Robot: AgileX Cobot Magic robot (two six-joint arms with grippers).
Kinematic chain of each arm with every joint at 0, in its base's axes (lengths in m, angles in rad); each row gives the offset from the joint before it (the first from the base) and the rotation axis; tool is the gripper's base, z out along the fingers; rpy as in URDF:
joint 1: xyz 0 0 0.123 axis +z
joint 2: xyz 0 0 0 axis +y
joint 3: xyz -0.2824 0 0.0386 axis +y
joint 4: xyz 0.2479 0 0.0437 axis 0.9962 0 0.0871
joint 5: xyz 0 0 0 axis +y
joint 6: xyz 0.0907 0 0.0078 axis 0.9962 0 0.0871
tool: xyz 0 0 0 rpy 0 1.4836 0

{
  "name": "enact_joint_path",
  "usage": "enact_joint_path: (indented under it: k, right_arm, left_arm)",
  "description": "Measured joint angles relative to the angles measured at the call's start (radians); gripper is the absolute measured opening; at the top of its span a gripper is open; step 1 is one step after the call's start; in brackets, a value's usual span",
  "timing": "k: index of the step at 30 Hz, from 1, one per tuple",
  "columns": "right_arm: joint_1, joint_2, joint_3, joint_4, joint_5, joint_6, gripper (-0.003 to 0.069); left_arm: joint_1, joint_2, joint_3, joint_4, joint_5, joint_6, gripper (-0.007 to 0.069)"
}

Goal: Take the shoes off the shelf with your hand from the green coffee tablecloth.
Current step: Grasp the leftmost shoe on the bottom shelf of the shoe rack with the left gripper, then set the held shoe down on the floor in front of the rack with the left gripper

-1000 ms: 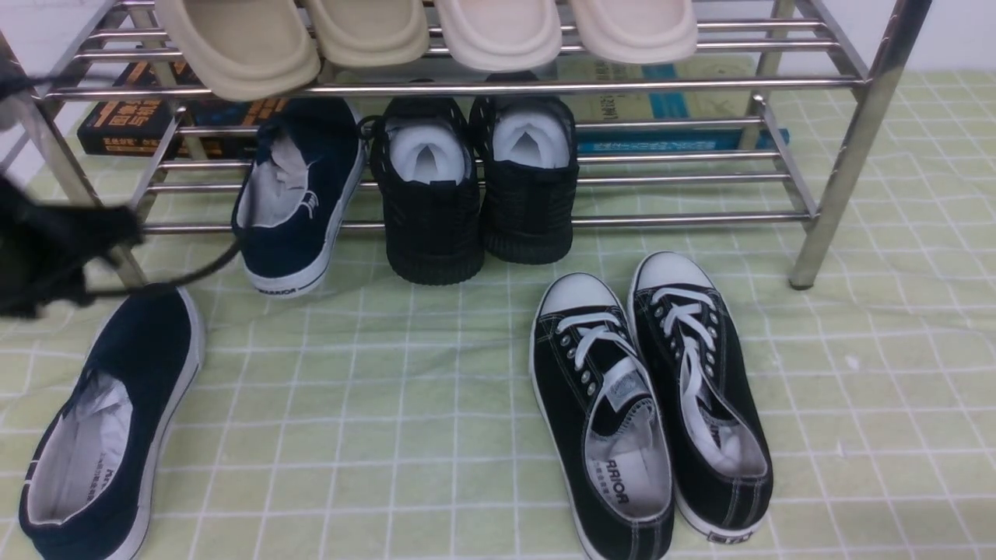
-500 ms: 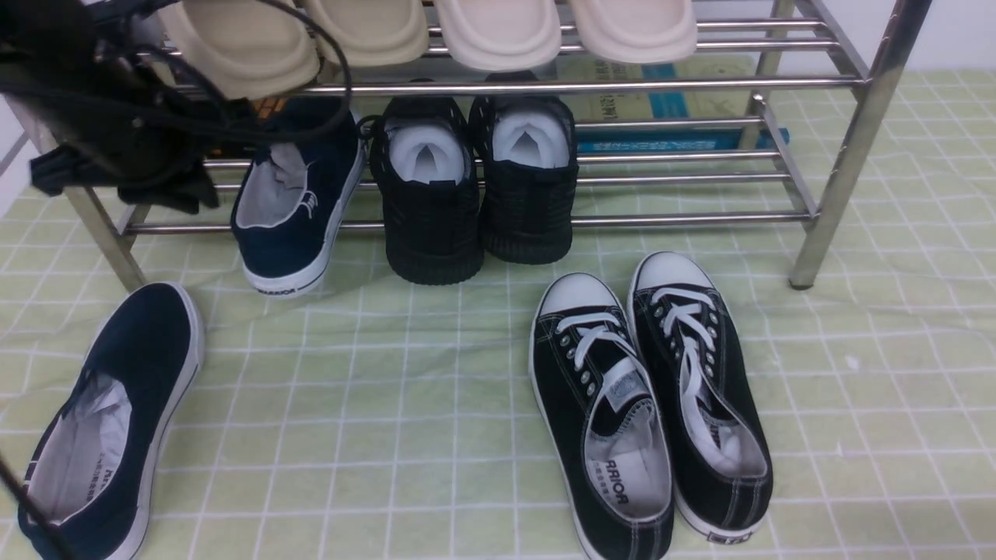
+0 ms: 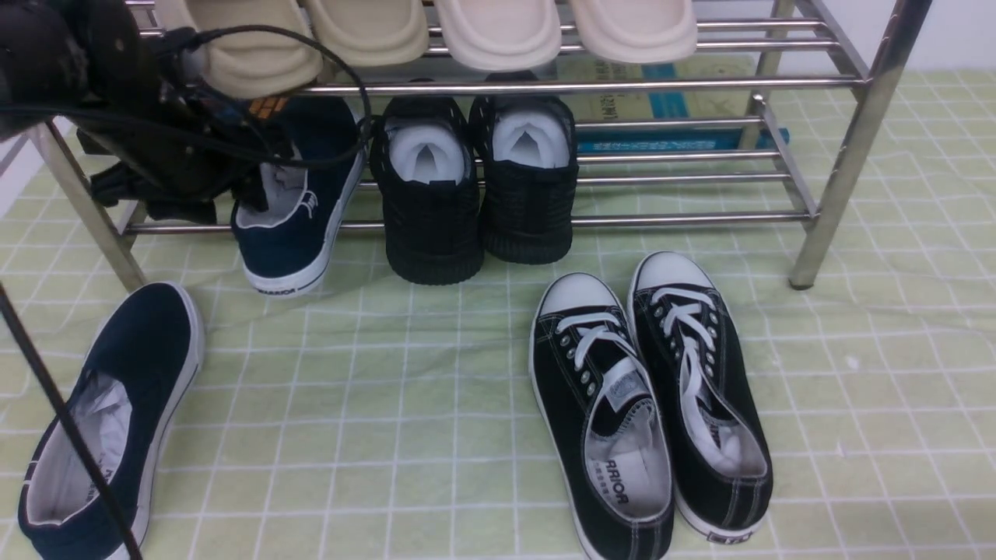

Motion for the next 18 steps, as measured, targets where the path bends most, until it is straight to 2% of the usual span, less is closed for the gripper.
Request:
enact_joint_path:
  k: [4,7,9,18]
  right_arm:
    - [0.000,0.000,0.000,0.000,0.000,0.000,0.0237]
    - [0.000,0.000,0.000,0.000,0.000,0.000,0.0237]
    - [0.000,0.000,0.000,0.000,0.000,0.000,0.0237]
    - [0.000,0.000,0.000,0.000,0.000,0.000,0.0237]
  left_arm:
    - [0.000,0.009,0.000,-0.005,-0.004,0.000,0.0209]
    - [0.000,0.002,0.000,-0.011,0.020,0.002,0.0053]
    - [0.000,-0.009,0.000,-0.011,0.046,0.003,0.0031]
    - [0.000,-0.165,0.000,-0.003,0.304,0.002,0.0029]
